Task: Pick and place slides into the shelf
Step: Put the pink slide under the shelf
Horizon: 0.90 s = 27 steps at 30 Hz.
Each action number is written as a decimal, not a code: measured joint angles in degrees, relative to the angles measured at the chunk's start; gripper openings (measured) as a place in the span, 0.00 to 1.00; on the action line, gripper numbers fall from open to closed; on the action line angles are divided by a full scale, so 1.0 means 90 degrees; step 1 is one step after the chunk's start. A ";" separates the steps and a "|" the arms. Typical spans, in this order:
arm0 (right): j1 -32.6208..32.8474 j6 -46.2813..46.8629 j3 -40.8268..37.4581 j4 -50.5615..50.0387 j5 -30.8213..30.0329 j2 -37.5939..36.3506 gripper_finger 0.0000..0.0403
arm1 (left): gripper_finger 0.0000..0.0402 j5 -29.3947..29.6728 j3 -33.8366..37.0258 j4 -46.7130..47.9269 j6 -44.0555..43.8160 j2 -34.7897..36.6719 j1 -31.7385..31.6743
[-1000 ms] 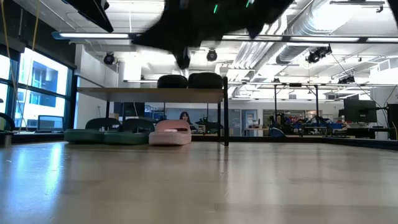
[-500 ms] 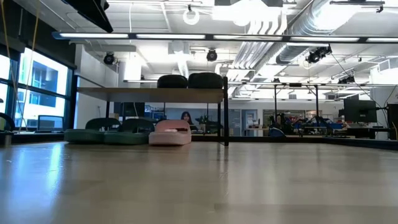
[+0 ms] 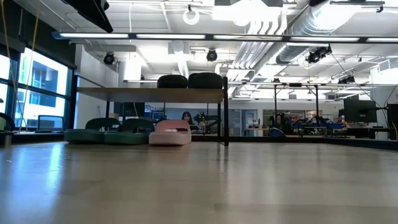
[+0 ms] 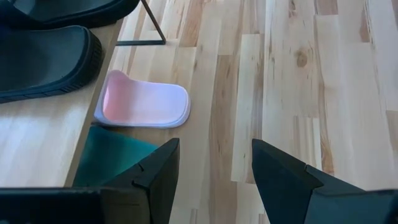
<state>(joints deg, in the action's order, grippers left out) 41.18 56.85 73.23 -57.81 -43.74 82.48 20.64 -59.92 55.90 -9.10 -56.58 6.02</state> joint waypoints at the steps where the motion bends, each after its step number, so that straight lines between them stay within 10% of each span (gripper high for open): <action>1: 0.0066 0.0292 0.0000 -0.0207 0.0121 0.0000 0.33 | 0.46 -0.0010 0.0000 0.0000 0.0002 -0.0002 0.0000; 14: 0.0835 0.4776 0.0107 -0.3181 0.3861 0.0313 0.29 | 0.46 -0.0012 0.0000 0.0000 0.0007 0.0000 0.0000; 27: 0.1253 0.5678 0.0107 -0.3080 0.5942 0.2514 0.29 | 0.46 -0.0011 0.0000 0.0000 0.0153 -0.0002 -0.0001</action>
<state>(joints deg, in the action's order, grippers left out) 52.46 107.95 74.19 -85.53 9.74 105.11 20.54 -59.92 55.90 -7.73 -56.59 6.01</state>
